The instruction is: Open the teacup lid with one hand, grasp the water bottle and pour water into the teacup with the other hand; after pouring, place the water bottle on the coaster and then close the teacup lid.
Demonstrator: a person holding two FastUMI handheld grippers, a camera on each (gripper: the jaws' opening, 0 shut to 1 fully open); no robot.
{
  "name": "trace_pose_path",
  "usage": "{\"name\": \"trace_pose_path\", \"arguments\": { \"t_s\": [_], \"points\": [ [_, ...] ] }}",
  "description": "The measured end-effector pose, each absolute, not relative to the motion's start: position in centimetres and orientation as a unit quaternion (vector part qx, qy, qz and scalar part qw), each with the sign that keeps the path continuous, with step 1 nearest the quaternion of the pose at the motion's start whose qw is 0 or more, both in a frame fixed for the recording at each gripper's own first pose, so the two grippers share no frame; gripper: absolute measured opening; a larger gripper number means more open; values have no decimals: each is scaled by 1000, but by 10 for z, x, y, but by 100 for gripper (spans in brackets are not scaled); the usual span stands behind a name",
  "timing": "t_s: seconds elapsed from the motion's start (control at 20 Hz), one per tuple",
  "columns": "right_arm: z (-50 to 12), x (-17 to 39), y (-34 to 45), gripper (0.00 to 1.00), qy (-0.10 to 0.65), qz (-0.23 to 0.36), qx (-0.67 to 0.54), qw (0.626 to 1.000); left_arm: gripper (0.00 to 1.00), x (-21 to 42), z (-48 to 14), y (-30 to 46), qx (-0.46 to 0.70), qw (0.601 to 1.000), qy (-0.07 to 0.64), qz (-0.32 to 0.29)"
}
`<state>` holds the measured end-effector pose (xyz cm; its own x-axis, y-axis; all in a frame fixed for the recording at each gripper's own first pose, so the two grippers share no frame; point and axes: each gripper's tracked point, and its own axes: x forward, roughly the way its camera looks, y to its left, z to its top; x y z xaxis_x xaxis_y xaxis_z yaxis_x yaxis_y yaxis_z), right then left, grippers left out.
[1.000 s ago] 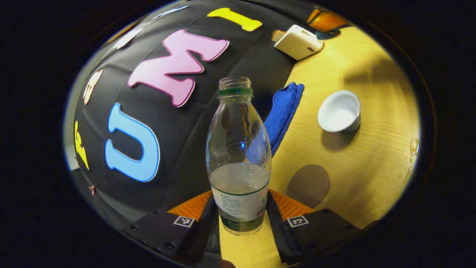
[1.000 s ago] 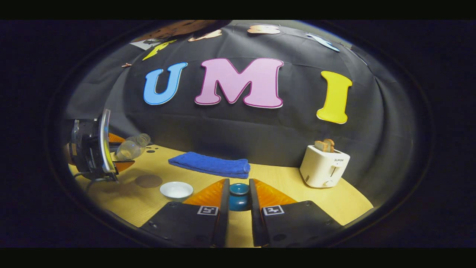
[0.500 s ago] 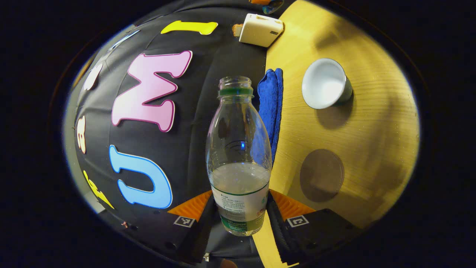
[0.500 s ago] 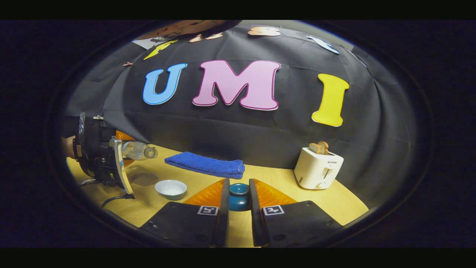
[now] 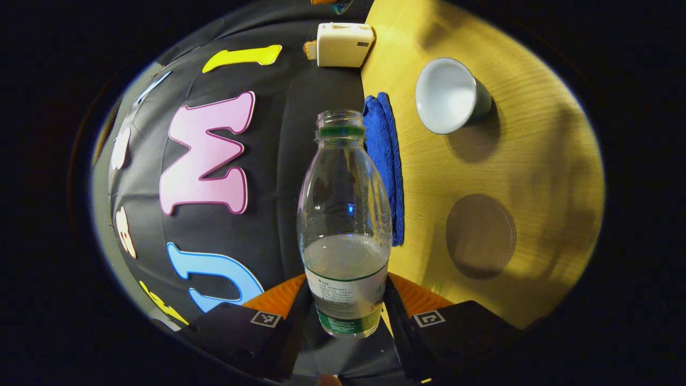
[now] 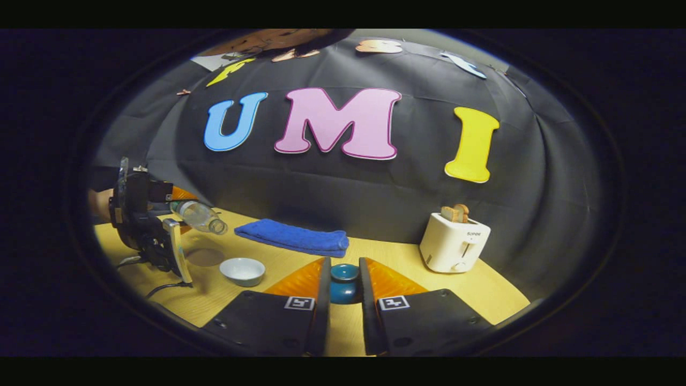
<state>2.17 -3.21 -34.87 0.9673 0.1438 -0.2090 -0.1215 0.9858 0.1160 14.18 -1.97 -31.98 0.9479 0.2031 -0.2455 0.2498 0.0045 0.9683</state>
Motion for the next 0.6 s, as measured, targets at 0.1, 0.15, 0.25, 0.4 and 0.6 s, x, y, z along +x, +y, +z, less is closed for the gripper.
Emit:
{"name": "trace_pose_path", "arguments": {
  "t_s": [0.1,0.15,0.25,0.4,0.6],
  "points": [
    [-349,21,-32,24,109,67,50,990,75,144,-318,-20,712,684,157,-16],
    [-349,21,-32,24,110,67,49,990,75,146,-319,-21,715,681,155,-16],
    [-350,20,-33,24,110,67,48,991,75,146,-319,-22,721,676,151,-16],
    [-350,19,-35,26,110,67,44,991,74,148,-318,-24,732,666,145,-18],
    [-351,18,-35,29,109,67,37,991,75,151,-321,-25,743,655,138,-22]
  ]
}}
